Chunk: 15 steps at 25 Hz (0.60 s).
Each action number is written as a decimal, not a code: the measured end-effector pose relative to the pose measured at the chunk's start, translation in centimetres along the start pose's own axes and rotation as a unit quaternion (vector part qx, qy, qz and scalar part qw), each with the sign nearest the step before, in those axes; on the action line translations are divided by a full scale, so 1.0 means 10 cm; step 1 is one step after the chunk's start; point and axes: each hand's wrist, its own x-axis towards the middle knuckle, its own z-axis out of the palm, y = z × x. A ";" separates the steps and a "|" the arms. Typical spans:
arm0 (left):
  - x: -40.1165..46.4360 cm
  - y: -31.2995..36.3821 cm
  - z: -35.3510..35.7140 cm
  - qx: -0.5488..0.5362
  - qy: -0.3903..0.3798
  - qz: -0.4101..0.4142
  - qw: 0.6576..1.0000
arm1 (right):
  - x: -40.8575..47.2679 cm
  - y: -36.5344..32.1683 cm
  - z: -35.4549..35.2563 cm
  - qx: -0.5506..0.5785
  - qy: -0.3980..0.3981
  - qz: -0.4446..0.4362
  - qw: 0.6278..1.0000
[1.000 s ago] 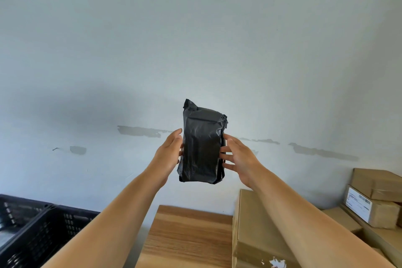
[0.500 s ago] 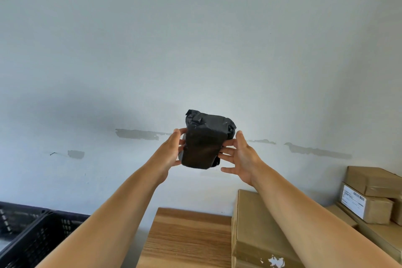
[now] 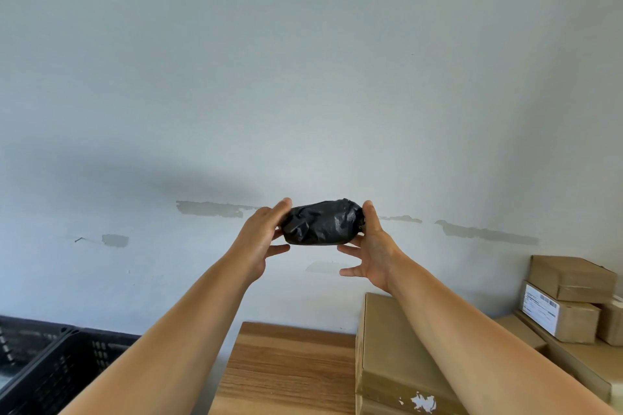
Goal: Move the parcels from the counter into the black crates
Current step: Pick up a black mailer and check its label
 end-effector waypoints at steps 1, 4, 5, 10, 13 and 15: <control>0.00 -0.01 0.00 -0.001 -0.004 0.008 1.000 | -0.01 0.00 -0.01 -0.007 -0.001 0.003 1.000; -0.04 -0.03 0.01 0.029 0.005 0.042 0.999 | -0.03 0.04 -0.06 -0.030 -0.001 0.012 0.999; -0.04 -0.03 0.01 0.043 0.005 0.052 0.998 | -0.04 0.05 -0.06 -0.039 0.001 0.014 0.999; -0.01 -0.13 -0.04 0.099 0.009 0.077 0.992 | -0.06 0.11 -0.04 -0.068 -0.004 -0.010 0.998; -0.05 -0.13 -0.02 0.112 0.015 0.097 0.989 | -0.05 0.14 -0.04 -0.066 0.015 -0.059 0.996; -0.06 -0.13 0.01 0.113 0.017 0.112 0.987 | -0.05 0.16 -0.02 -0.059 0.031 -0.086 0.994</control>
